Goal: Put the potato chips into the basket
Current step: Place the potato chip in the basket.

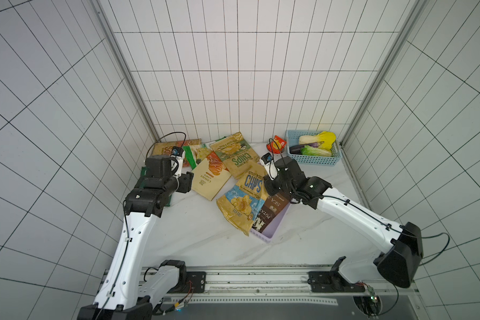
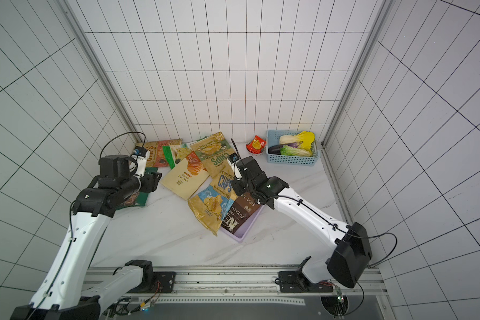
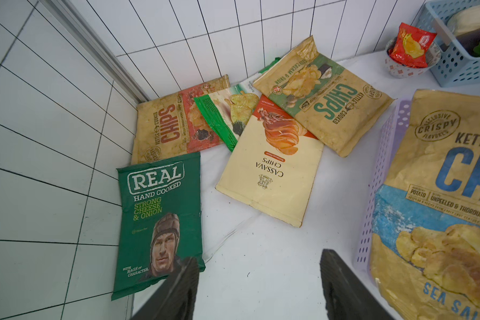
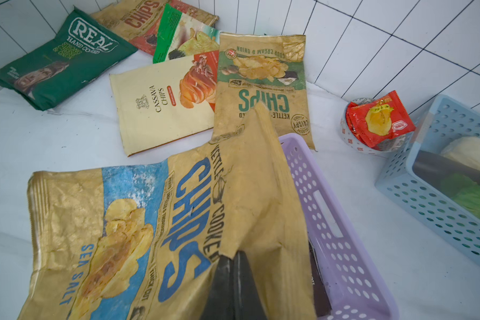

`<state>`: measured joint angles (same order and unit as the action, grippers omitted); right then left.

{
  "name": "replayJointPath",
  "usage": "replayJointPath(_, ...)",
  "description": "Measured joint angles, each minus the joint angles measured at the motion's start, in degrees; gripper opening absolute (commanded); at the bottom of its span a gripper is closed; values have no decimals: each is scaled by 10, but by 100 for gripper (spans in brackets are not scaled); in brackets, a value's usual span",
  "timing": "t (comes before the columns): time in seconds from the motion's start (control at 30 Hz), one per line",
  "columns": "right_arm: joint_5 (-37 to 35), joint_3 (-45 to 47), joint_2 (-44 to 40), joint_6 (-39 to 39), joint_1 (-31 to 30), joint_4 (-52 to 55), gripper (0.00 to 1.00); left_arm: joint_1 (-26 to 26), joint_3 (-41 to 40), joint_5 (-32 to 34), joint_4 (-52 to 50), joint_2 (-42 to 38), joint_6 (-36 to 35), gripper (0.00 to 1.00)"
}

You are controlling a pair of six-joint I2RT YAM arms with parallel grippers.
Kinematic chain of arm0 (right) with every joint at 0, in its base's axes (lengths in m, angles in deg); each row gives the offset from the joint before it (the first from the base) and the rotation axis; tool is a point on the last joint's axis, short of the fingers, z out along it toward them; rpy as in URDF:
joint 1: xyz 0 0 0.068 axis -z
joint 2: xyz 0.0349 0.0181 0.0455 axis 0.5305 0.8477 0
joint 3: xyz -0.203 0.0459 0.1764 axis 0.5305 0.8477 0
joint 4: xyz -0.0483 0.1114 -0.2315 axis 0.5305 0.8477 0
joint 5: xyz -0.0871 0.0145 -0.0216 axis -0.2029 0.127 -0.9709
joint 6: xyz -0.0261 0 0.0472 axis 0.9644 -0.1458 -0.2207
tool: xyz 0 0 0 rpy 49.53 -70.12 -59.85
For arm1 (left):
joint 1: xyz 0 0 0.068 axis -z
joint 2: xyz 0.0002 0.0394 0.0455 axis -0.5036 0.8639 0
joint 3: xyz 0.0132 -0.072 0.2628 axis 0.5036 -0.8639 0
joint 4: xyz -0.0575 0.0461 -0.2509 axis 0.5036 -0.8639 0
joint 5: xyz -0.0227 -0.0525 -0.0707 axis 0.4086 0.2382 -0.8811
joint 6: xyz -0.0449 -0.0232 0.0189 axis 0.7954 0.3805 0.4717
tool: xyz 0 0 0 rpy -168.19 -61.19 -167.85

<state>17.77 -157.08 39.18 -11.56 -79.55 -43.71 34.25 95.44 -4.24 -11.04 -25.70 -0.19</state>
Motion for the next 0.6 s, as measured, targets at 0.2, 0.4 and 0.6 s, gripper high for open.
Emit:
replayJointPath(0.2,80,22,10,9,78,-31,0,0,-50,-14,10,-1,0,68)
replayJointPath(0.4,167,61,30,16,127,-71,0,0,-81,-45,23,-4,19,67)
replayJointPath(0.6,213,82,70,24,150,-99,0,0,-101,-71,31,-9,41,66)
